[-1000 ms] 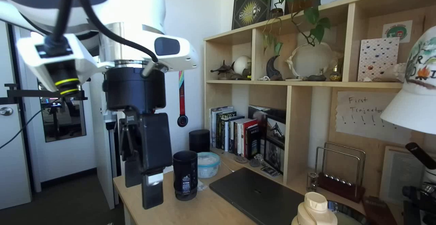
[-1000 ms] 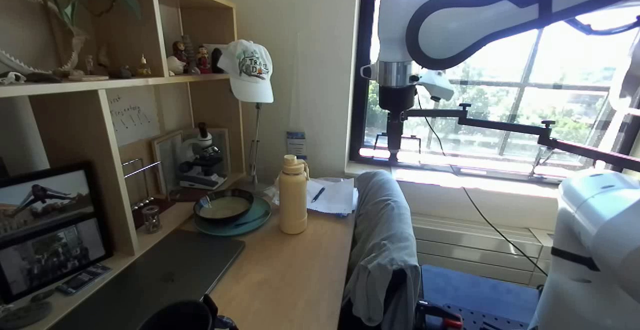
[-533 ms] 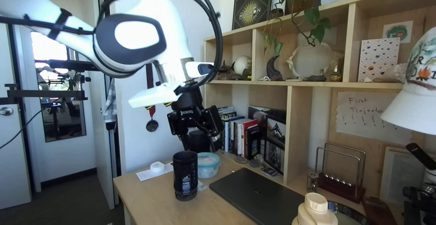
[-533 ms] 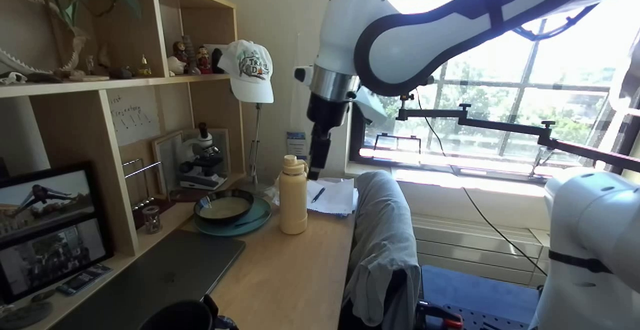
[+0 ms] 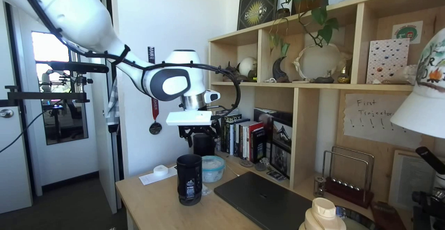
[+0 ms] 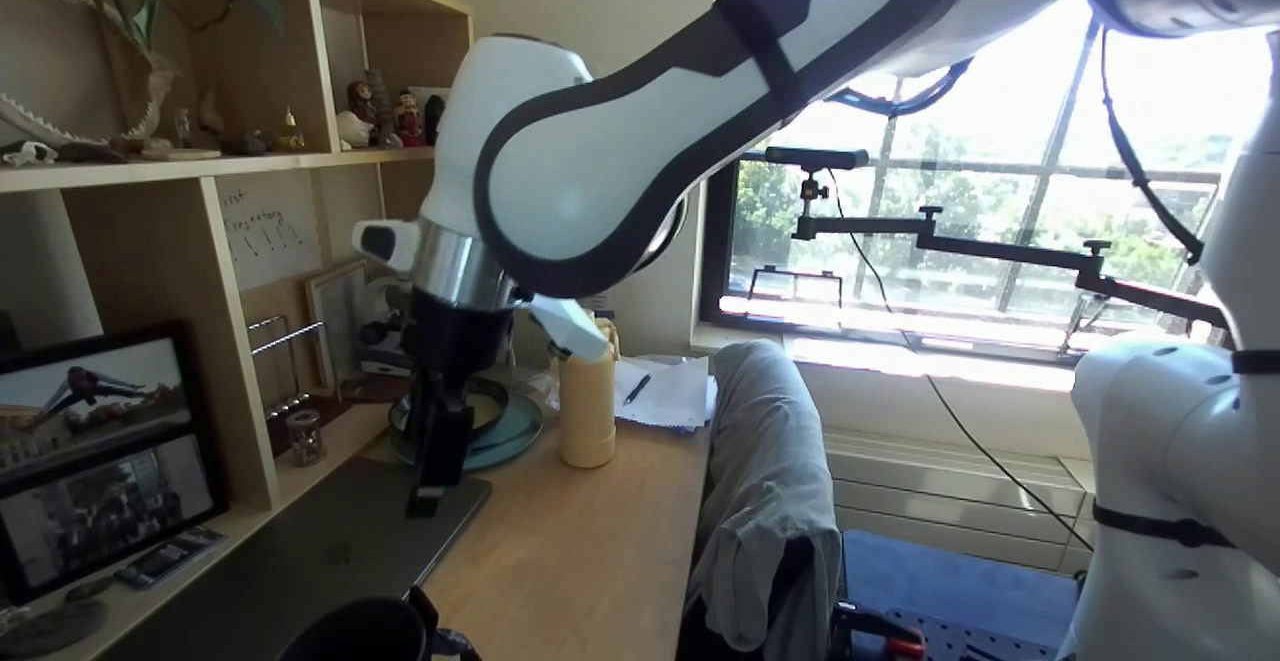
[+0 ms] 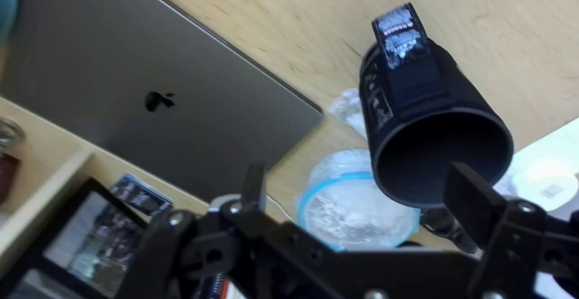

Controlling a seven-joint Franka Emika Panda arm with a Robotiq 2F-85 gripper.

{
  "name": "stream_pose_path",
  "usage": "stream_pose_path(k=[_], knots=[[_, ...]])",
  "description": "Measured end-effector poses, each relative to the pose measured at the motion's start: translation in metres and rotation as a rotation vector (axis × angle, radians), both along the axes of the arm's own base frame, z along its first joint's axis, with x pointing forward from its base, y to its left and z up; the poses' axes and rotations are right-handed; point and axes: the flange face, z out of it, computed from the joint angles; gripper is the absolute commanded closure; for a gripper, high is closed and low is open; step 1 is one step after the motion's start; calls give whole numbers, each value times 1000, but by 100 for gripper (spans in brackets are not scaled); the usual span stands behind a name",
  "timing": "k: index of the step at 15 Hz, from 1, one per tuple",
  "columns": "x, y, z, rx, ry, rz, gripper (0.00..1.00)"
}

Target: Move the cup, lunchbox, and plastic to the right

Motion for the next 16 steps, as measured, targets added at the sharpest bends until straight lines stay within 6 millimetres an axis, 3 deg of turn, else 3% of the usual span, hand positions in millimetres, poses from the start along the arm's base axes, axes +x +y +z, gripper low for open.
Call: stream_pose_path(k=[5,9,10,12,16], knots=[[30,57,-48,20,54,185,0],[43,63,-82,-26,87,246,0],[46,61,-88,-43,92,256,25],[50,56,-97,-65,101,271,32],[52,56,-102,-61,123,285,65]])
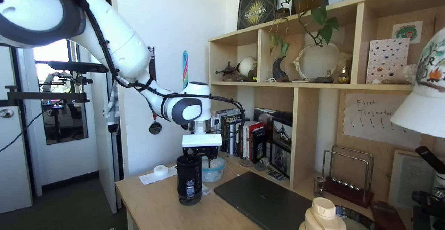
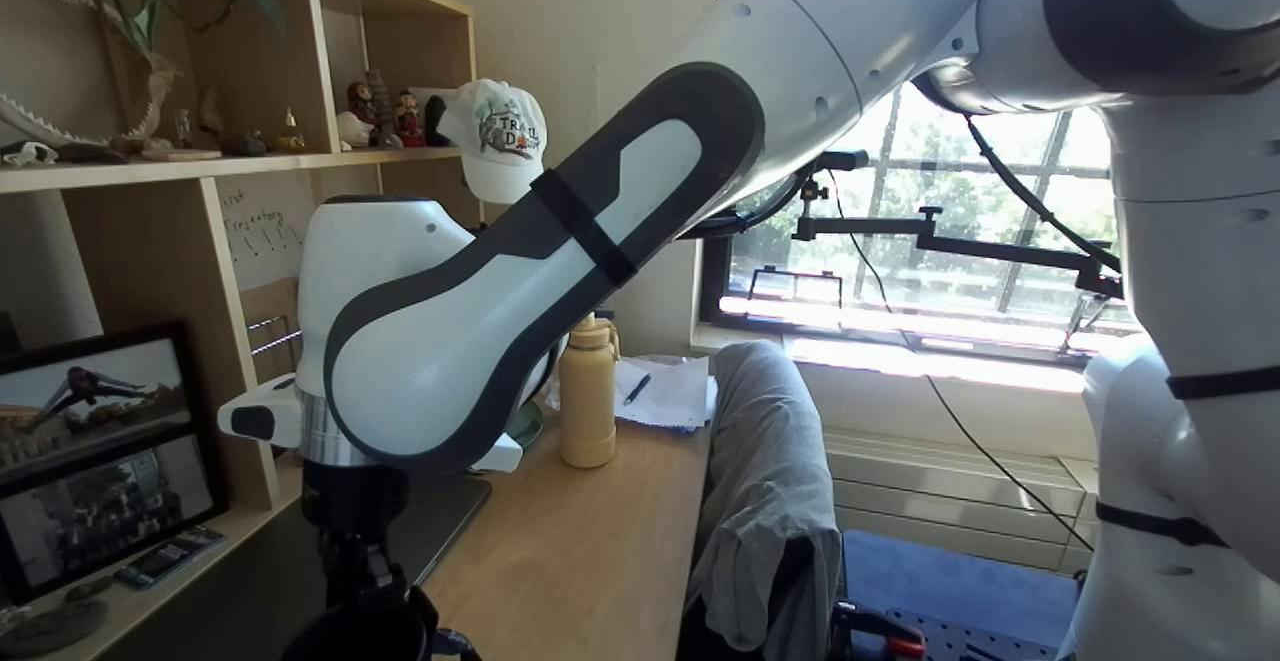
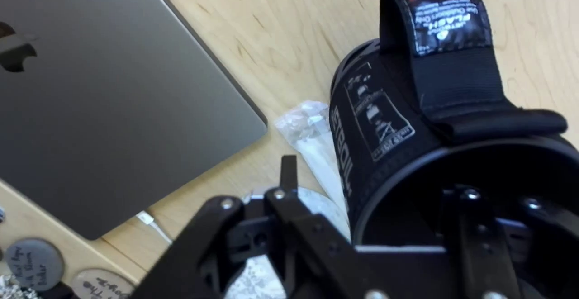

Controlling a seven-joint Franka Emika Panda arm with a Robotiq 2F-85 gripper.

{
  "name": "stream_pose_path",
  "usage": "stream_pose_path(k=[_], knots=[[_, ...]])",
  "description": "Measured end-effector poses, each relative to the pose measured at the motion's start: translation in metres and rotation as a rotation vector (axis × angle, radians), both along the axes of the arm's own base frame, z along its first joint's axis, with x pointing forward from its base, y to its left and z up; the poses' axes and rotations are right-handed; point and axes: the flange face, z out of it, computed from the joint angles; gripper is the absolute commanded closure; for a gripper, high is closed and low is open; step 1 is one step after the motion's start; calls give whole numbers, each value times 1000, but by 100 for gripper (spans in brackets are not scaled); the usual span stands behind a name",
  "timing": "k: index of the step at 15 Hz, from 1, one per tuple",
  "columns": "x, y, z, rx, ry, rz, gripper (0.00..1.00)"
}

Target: Move the cup, lunchbox, and plastic to the right

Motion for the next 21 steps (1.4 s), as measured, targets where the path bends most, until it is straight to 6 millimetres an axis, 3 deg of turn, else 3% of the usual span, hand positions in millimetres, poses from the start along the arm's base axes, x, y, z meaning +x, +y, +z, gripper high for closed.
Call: stream_pose_path(k=[4,7,9,17,21], knots=[[-3,10,2,6,38,39,93],[-4,13,2,3,73,50,96],[-5,12,2,0,88,53,92],[-6,10,1,-4,118,55,92],[5,-15,10,9,103,1,92]])
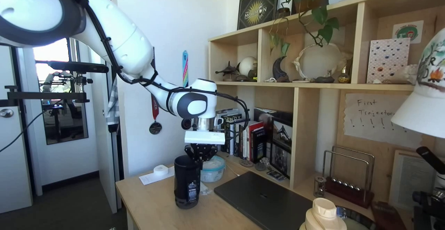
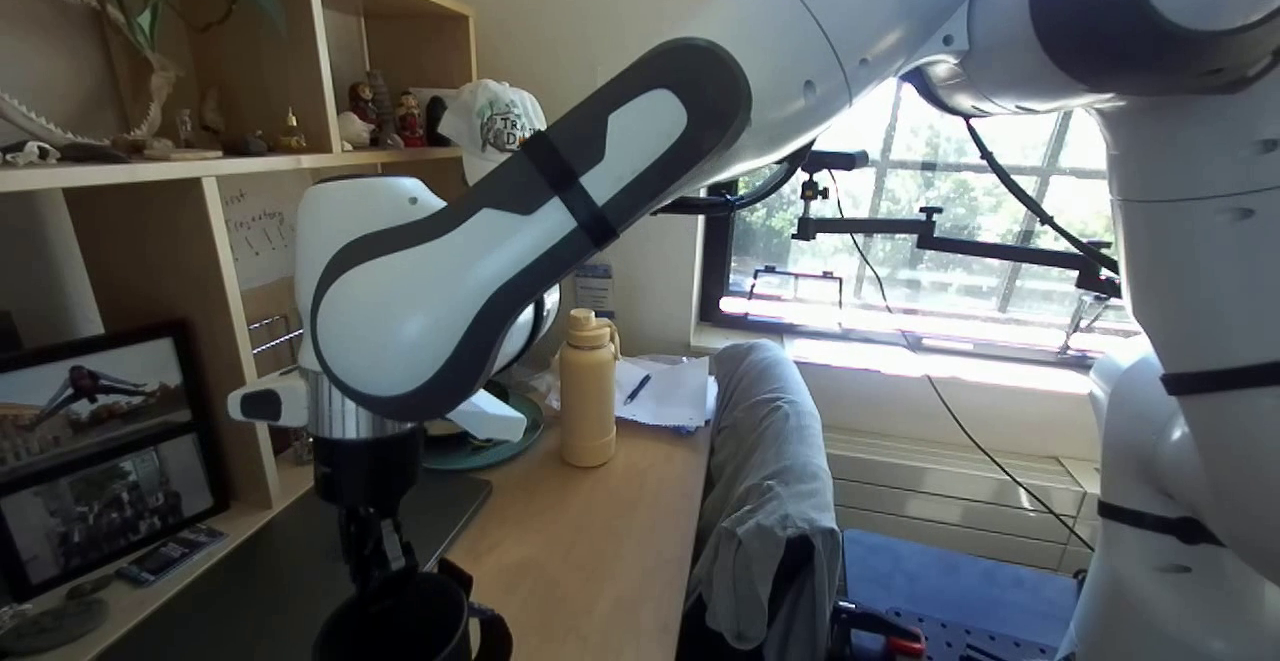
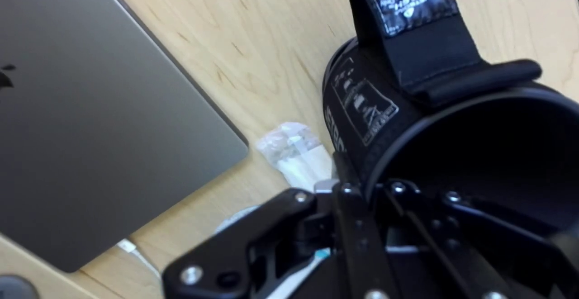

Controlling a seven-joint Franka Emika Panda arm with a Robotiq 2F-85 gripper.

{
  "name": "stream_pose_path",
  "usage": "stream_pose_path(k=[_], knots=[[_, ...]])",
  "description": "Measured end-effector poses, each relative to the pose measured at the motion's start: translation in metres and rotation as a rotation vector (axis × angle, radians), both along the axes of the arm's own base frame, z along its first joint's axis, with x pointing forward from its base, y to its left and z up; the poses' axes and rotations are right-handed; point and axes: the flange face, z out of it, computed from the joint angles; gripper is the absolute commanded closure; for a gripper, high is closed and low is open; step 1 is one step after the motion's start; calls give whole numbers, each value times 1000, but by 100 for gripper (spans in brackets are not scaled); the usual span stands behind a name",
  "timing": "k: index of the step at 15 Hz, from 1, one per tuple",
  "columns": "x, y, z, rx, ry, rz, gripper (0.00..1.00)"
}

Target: Move the cup, lunchbox, and plastic to the right

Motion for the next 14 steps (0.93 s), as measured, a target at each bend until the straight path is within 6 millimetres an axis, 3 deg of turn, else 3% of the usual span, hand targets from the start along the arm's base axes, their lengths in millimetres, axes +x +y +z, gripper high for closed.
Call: stream_pose_path(k=[3,8,11,14], knots=[[11,-52,22,12,-34,-103,92],[12,-168,56,-19,-90,-300,92],[1,-225,58,-42,-89,-398,92],[-18,-266,45,-71,-53,-488,92]])
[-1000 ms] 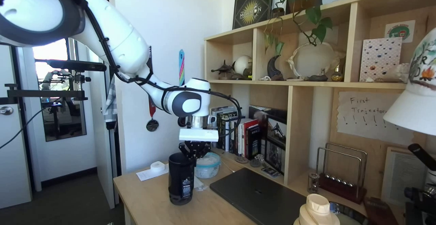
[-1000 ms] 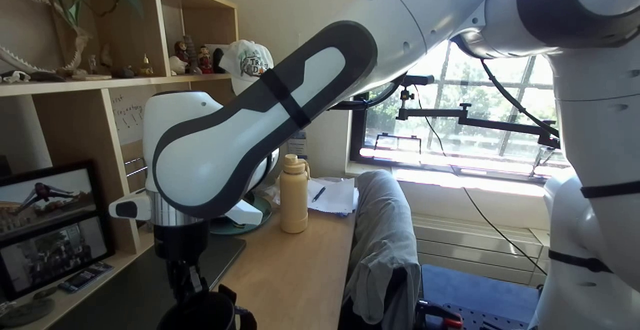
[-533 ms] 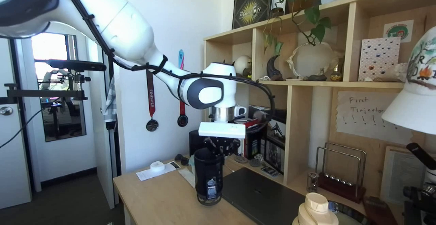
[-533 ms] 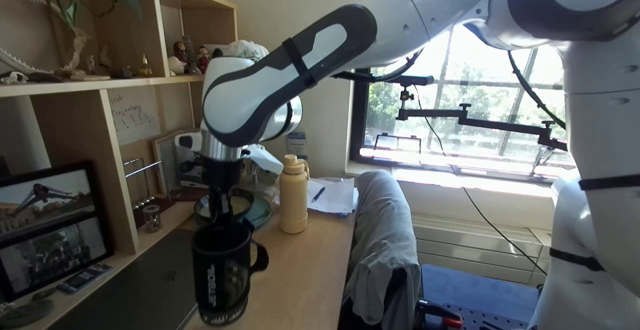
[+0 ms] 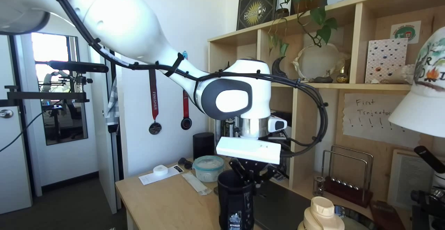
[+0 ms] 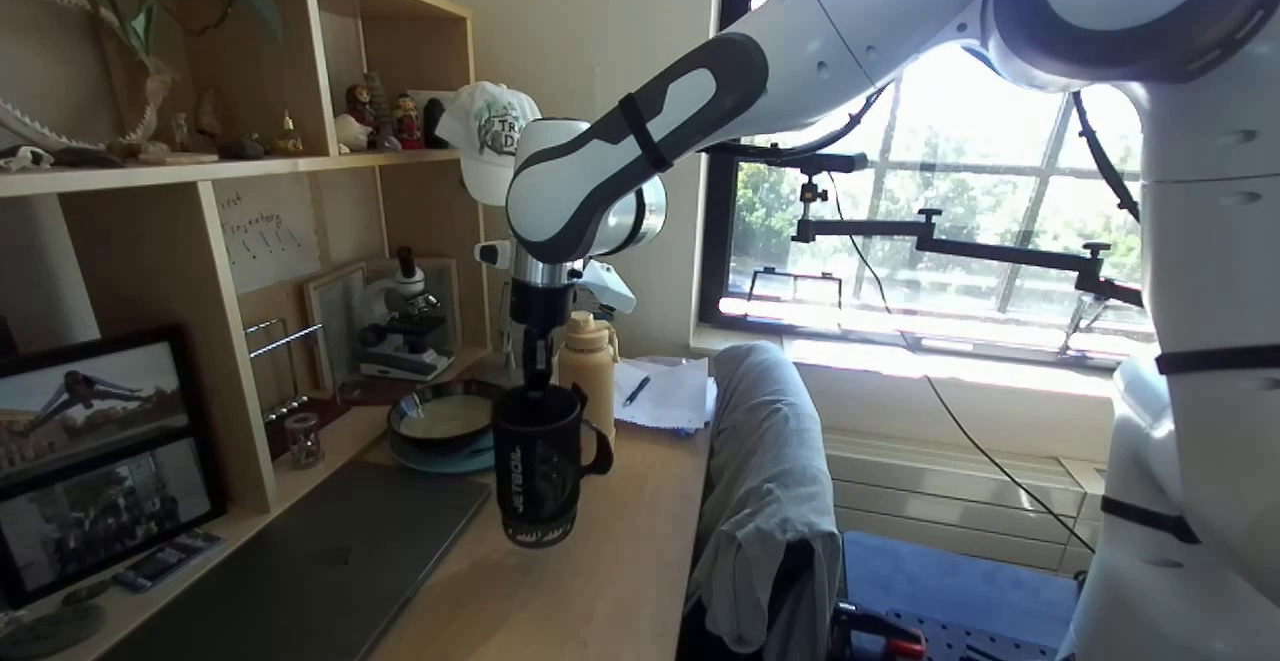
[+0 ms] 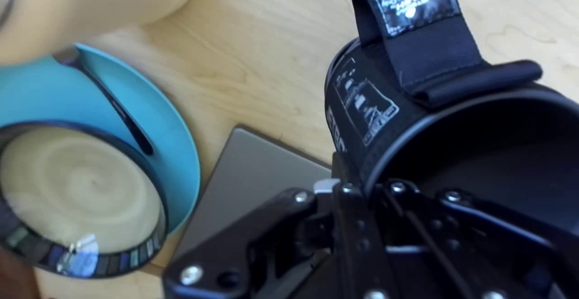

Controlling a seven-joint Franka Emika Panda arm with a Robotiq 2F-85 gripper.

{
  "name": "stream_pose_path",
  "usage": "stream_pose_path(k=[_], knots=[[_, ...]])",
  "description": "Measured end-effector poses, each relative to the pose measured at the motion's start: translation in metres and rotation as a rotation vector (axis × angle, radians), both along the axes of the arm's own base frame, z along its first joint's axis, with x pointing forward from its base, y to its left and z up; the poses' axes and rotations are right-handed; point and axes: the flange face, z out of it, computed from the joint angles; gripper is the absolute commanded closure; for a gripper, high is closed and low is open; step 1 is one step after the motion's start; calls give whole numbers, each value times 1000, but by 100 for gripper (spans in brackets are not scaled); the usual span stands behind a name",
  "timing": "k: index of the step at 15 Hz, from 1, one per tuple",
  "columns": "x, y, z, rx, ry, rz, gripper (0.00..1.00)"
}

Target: Move the cup, lunchbox, and plastic to the right

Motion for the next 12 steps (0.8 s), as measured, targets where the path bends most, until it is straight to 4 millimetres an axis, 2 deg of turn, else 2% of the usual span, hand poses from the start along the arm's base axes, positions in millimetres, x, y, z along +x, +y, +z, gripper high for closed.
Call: stream_pose_path(k=[3,7,9,12], knots=[[-25,-34,-21,-6,54,-110,92],[-58,-70,-39,3,103,-232,92],[-69,-79,-46,8,120,-274,93],[-76,-82,-49,11,121,-325,93]])
